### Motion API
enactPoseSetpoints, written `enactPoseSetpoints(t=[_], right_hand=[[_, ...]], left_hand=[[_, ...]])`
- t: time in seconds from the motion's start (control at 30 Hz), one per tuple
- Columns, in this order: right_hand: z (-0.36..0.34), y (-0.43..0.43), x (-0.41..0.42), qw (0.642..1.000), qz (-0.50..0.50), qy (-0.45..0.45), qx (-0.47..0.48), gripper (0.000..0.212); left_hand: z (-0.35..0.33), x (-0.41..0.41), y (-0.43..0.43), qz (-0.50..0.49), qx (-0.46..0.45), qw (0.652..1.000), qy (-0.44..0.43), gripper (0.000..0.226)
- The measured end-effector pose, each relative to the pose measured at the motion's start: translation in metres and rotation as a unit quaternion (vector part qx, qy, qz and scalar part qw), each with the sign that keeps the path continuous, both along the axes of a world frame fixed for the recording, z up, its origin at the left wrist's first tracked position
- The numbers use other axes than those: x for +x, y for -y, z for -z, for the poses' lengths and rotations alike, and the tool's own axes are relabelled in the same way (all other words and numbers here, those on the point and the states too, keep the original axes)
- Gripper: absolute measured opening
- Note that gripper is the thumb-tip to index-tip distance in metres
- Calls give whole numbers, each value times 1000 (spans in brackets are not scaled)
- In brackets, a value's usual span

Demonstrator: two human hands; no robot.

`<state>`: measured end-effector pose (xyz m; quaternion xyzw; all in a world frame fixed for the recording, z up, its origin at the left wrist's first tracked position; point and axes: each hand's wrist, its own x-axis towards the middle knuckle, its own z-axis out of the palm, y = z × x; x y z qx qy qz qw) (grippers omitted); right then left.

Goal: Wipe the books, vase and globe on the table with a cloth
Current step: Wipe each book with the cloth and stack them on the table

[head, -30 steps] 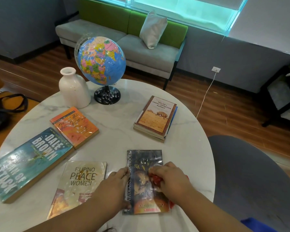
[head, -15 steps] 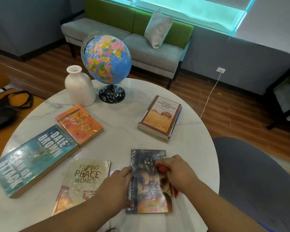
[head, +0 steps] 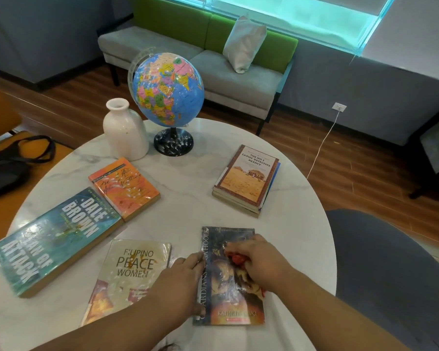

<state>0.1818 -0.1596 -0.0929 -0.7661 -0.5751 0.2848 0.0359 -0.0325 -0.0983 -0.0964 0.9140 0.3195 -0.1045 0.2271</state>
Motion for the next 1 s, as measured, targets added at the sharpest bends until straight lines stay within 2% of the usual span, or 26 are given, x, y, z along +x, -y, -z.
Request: enactPoseSetpoints(t=[0.1,0.2,0.27,0.33,0.43,0.6,0.73,0.87,0.93,1.0], right_hand=[[-3,-3,11,999,51,11,4,61],[4,-6,0,999,30,31,23,61],[4,-2,-3,1000,8,5,13,62],[-4,-2,3,1000,29,-7,0,60],[-4,-12,0,998,51,34,16,58],[2,-13,-6,1000,0,-8,-12,59],[-3,-21,-2,999,19,42,12,61],[-5,-11,-13,998,-70,9,-7,58],[-7,-7,-1,999,-40,-5,-30,57],[-8,-9,8,999,3,24,-28,56]], left_hand=[[0,0,0,0,-1,1000,0,102],[0,0,1,-2,-3,1000,5,103],[1,0,0,-2,-4,1000,10,102],[0,0,1,0,-4,1000,11,101],[1,0,1,-3,-7,1000,12,101],[0,0,0,0,-3,1000,6,100],[0,1,1,-2,2,1000,6,99],[0,2,1,-1,6,1000,3,99],[-1,2,1,1,6,1000,5,99],[-1,2,1,1,6,1000,4,99]])
